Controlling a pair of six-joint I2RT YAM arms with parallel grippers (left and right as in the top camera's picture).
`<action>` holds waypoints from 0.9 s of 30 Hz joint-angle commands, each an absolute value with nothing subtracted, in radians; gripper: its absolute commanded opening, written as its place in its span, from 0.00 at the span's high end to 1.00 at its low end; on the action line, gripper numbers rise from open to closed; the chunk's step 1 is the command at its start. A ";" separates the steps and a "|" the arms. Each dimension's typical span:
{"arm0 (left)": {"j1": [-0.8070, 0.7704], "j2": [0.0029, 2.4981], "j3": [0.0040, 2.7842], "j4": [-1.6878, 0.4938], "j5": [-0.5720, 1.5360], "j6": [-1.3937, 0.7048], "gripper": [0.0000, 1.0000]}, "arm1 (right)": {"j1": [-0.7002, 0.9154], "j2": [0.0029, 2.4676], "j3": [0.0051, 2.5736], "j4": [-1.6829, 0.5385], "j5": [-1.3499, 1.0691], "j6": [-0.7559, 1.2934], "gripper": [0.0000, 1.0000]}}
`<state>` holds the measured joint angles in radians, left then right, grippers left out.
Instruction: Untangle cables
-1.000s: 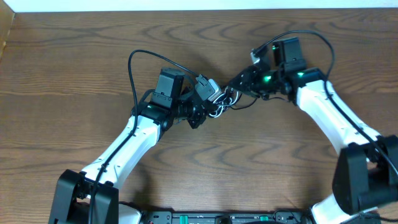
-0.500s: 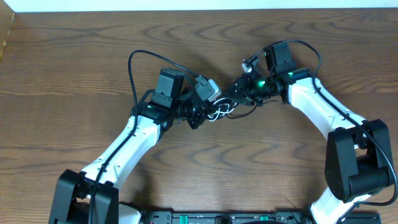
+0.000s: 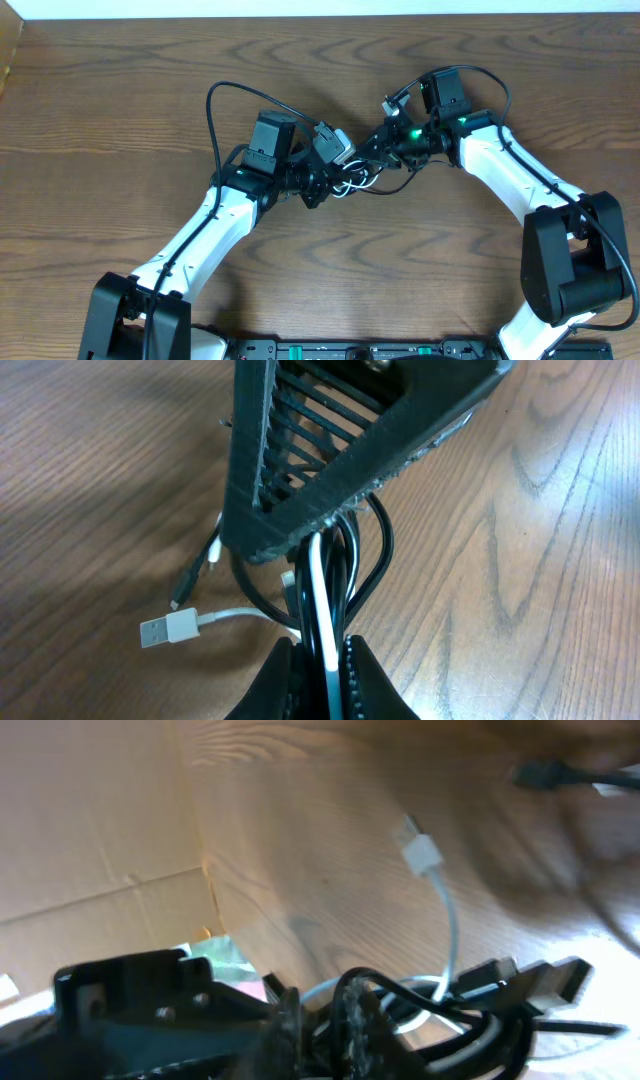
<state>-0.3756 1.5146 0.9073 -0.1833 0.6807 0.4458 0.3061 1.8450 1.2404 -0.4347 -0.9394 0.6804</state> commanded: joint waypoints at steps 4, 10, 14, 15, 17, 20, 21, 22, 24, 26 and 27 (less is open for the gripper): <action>-0.378 1.539 0.904 -0.171 0.687 0.459 0.94 | 0.337 1.848 1.239 -0.311 -1.141 0.709 0.99; -0.378 1.545 0.904 -0.174 0.687 0.458 0.92 | 0.302 1.848 1.239 -0.165 -1.218 0.710 0.99; -0.378 1.545 0.904 -0.186 0.687 0.458 0.93 | 0.263 1.848 1.239 -0.089 -1.261 0.710 0.99; -0.378 1.545 0.904 -0.189 0.687 0.458 0.93 | 0.252 1.848 1.239 -0.045 -1.296 0.714 0.99; -0.378 1.545 0.904 -0.194 0.687 0.459 0.93 | 0.231 1.848 1.239 0.047 -1.348 0.755 0.99; -0.378 1.545 0.904 -0.202 0.687 0.459 0.93 | 0.201 1.848 1.239 0.187 -1.369 0.862 0.99; -0.378 1.545 0.904 -0.203 0.687 0.458 0.93 | 0.194 1.848 1.239 0.229 -1.369 0.893 0.99; -0.378 1.545 0.904 -0.205 0.687 0.458 0.93 | 0.186 1.847 1.239 0.274 -1.369 0.926 0.99; -0.378 1.545 0.903 -0.205 0.687 0.458 0.93 | 0.173 1.847 1.239 0.347 -1.363 0.995 0.99; -0.378 1.545 0.903 -0.205 0.687 0.458 0.93 | 0.163 1.848 1.239 0.345 -1.357 1.010 0.99; -0.378 1.545 0.903 -0.205 0.687 0.459 0.92 | 0.157 1.848 1.239 0.324 -1.357 1.008 0.99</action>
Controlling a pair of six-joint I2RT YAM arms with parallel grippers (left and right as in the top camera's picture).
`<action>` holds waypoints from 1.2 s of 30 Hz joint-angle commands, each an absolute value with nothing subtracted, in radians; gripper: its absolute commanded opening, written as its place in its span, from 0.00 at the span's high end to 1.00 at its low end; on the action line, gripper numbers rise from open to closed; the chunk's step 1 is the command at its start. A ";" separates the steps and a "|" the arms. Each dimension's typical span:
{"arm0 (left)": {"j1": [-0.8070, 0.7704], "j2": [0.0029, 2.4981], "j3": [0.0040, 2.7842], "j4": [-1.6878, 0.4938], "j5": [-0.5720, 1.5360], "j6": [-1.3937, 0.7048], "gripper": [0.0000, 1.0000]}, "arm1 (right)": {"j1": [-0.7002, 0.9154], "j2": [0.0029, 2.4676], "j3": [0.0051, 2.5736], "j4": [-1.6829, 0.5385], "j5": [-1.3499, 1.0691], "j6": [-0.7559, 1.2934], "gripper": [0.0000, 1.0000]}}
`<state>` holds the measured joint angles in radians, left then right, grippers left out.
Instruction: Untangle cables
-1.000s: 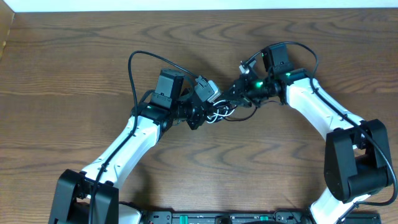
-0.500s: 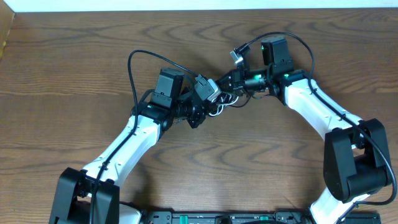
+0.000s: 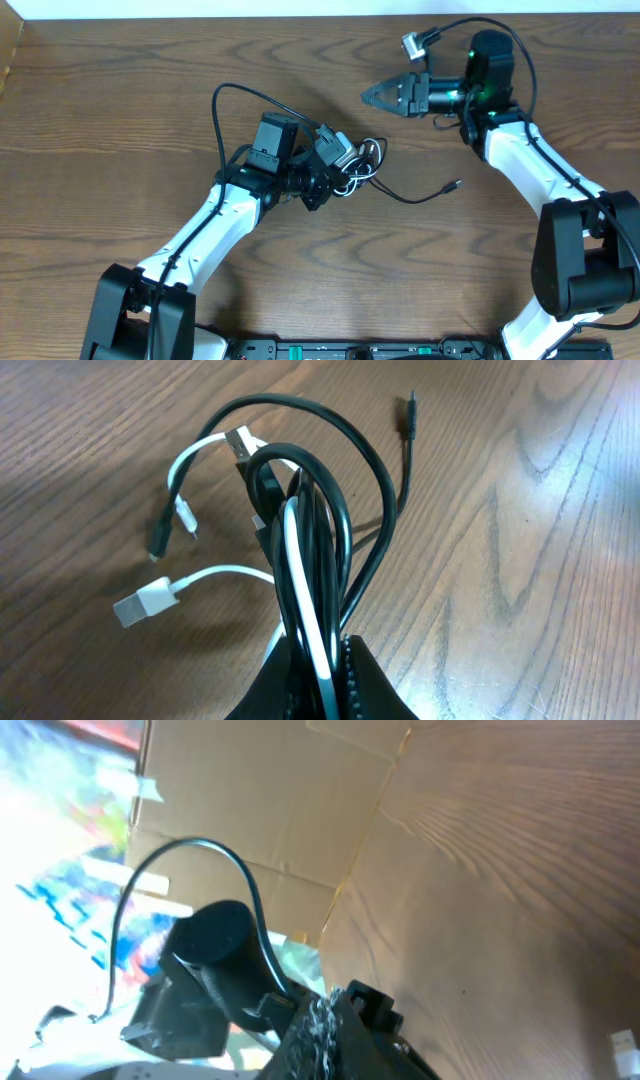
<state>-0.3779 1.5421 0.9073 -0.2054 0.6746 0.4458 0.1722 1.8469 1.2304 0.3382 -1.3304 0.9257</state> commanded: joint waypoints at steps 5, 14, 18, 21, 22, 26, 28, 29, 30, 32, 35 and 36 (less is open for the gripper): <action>-0.378 1.545 0.903 -0.204 0.687 0.459 0.93 | 0.151 1.848 1.239 0.021 -1.326 0.826 0.76; -0.378 1.545 0.903 -0.204 0.687 0.459 0.92 | 0.160 1.848 1.239 -0.431 -1.046 0.578 0.59; -0.378 1.545 0.903 -0.200 0.687 0.459 0.93 | 0.198 1.848 1.237 -0.469 -1.045 0.541 0.58; -0.378 1.545 0.903 -0.199 0.687 0.459 0.93 | 0.233 1.848 1.235 -0.468 -1.009 0.542 0.59; -0.378 1.545 0.903 -0.199 0.687 0.459 0.94 | 0.243 1.848 1.235 -0.468 -0.989 0.542 0.59; -0.378 1.545 0.903 -0.200 0.687 0.459 0.92 | 0.292 1.848 1.235 -0.469 -0.945 0.545 0.60; -0.378 1.545 0.903 -0.201 0.687 0.459 0.92 | 0.316 1.848 1.235 -0.477 -0.944 0.567 0.60; -0.378 1.545 0.903 -0.200 0.687 0.459 0.93 | 0.326 1.848 1.235 -0.484 -0.944 0.580 0.60; -0.378 1.545 0.903 -0.200 0.687 0.459 0.92 | 0.335 1.848 1.235 -0.490 -0.941 0.592 0.60; -0.378 1.545 0.903 -0.200 0.687 0.459 0.92 | 0.350 1.848 1.235 -0.517 -0.913 0.622 0.60; -0.378 1.545 0.903 -0.200 0.687 0.459 0.92 | 0.362 1.848 1.235 -0.546 -0.860 0.643 0.60; -0.378 1.545 0.903 -0.200 0.687 0.459 0.93 | 0.364 1.848 1.235 -0.560 -0.835 0.643 0.60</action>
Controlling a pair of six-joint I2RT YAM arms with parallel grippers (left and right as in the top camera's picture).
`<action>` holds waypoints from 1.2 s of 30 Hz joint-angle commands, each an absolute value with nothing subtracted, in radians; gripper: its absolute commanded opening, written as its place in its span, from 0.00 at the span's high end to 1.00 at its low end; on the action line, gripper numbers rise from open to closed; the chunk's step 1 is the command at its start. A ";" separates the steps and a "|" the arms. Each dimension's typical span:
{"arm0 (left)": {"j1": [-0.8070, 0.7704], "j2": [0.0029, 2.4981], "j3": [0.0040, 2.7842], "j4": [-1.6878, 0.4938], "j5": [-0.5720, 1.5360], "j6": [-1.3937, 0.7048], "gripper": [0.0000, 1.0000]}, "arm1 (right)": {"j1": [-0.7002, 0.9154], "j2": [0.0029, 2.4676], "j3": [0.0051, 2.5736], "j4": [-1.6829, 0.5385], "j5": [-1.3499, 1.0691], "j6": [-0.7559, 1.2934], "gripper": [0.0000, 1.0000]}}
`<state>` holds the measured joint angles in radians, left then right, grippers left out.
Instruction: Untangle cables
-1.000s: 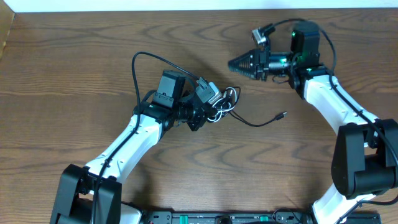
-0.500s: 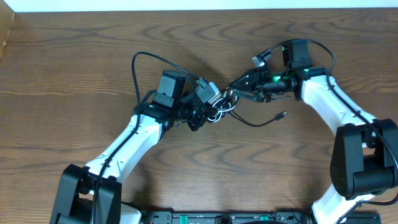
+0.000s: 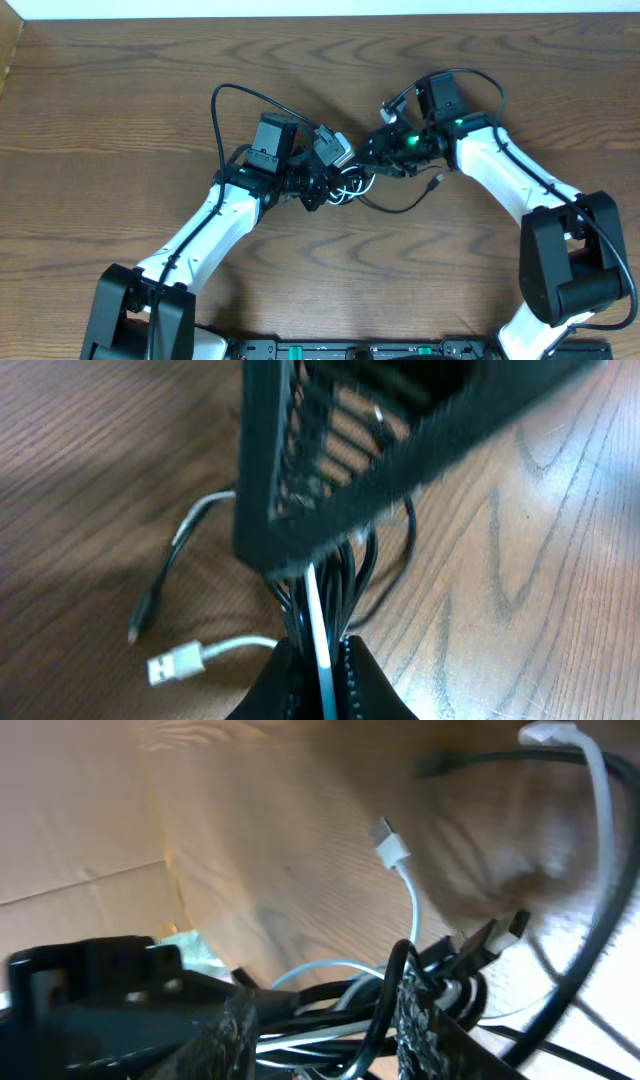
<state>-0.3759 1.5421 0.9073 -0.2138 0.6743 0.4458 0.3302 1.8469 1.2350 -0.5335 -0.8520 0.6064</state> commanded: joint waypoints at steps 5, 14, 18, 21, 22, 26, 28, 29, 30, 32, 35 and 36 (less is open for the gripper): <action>-0.378 1.545 0.903 -0.200 0.687 0.459 0.93 | 0.366 1.848 1.234 -0.575 -0.822 0.675 0.60; -0.378 1.545 0.903 -0.199 0.687 0.459 0.92 | 0.379 1.852 1.231 -0.406 -0.936 0.802 0.89; -0.378 1.545 0.903 -0.199 0.687 0.458 0.93 | 0.379 1.852 1.231 -0.324 -0.973 0.842 0.91; -0.378 1.545 0.903 -0.199 0.687 0.459 0.93 | 0.379 1.852 1.230 -0.313 -0.968 0.822 0.99; -0.378 1.545 0.903 -0.200 0.687 0.459 0.92 | 0.379 1.852 1.229 -0.275 -0.974 0.795 0.99; -0.378 1.545 0.903 -0.206 0.686 0.459 0.93 | 0.365 1.852 1.229 -0.064 -1.110 0.775 0.99; -0.378 1.545 0.903 -0.209 0.675 0.458 0.93 | 0.351 1.852 1.229 -0.025 -1.115 0.797 0.99; -0.378 1.545 0.903 -0.210 0.663 0.458 0.93 | 0.342 1.852 1.229 -0.008 -1.122 0.797 0.99; -0.378 1.545 0.903 -0.213 0.653 0.458 0.93 | 0.332 1.852 1.229 0.011 -1.134 0.796 0.99; -0.378 1.545 0.903 -0.217 0.636 0.458 0.92 | 0.311 1.852 1.229 0.054 -1.163 0.799 0.99; -0.377 1.545 0.903 -0.220 0.635 0.458 0.92 | 0.274 1.851 1.229 0.159 -1.205 0.851 0.99; -0.377 1.545 0.903 -0.220 0.635 0.458 0.94 | 0.260 1.851 1.229 0.208 -1.219 0.878 0.99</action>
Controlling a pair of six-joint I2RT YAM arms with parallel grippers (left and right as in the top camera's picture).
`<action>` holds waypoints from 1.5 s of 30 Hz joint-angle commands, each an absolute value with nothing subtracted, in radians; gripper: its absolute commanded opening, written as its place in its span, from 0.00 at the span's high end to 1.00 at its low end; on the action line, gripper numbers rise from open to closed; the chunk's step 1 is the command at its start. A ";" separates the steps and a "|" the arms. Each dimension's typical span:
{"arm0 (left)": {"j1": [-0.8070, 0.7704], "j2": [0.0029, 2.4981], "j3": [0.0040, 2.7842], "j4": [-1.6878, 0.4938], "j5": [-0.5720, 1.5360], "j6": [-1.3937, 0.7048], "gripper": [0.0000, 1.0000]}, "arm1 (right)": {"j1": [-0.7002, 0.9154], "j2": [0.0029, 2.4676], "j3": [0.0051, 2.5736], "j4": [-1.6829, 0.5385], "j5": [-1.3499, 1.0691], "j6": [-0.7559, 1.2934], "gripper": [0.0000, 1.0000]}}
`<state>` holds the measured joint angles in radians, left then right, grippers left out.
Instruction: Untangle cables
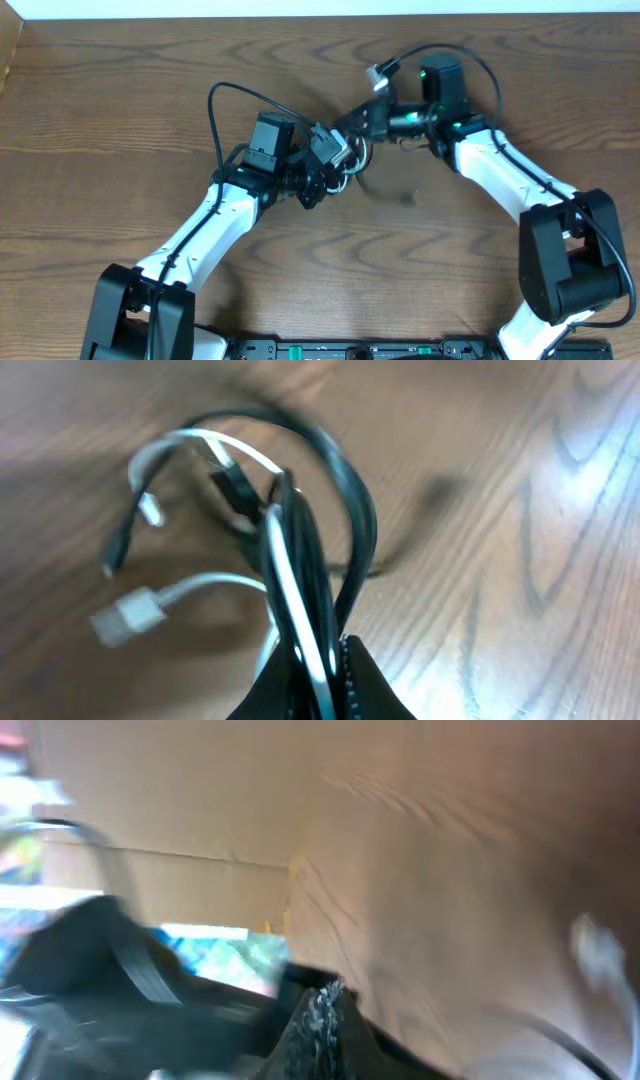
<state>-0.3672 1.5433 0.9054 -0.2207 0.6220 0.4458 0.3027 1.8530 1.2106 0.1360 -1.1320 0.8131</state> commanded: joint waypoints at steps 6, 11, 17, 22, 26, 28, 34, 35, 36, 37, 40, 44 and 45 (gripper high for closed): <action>-0.377 1.545 0.903 -0.221 0.635 0.458 0.93 | 0.207 1.851 1.229 0.482 -1.267 1.053 0.99; -0.377 1.545 0.903 -0.224 0.635 0.458 0.92 | 0.188 1.851 1.229 0.393 -1.283 1.058 0.98; -0.377 1.547 0.903 -0.224 0.635 0.458 0.92 | 0.184 1.851 1.229 -0.082 -1.194 0.833 0.67; -0.377 1.549 0.903 -0.224 0.635 0.458 0.92 | 0.163 1.851 1.229 -0.311 -1.087 0.722 0.61; -0.377 1.549 0.903 -0.223 0.635 0.458 0.92 | 0.158 1.851 1.229 -0.406 -1.079 0.655 0.61; -0.377 1.549 0.903 -0.220 0.636 0.458 0.93 | 0.165 1.851 1.229 -0.439 -1.053 0.637 0.61; -0.377 1.549 0.903 -0.212 0.643 0.458 0.92 | 0.218 1.851 1.229 -0.446 -1.034 0.664 0.60; -0.377 1.549 0.903 -0.211 0.643 0.458 0.92 | 0.226 1.851 1.229 -0.446 -1.034 0.673 0.60; -0.377 1.549 0.903 -0.204 0.643 0.458 0.92 | 0.237 1.851 1.229 -0.446 -1.034 0.681 0.62; -0.377 1.549 0.903 -0.201 0.643 0.458 0.92 | 0.242 1.851 1.229 -0.446 -1.034 0.687 0.62; -0.377 1.549 0.903 -0.198 0.643 0.458 0.92 | 0.249 1.851 1.229 -0.446 -1.034 0.702 0.67; -0.377 1.549 0.903 -0.198 0.643 0.458 0.92 | 0.251 1.851 1.229 -0.438 -1.034 0.714 0.73; -0.377 1.549 0.903 -0.198 0.643 0.458 0.92 | 0.252 1.851 1.229 -0.433 -1.034 0.714 0.75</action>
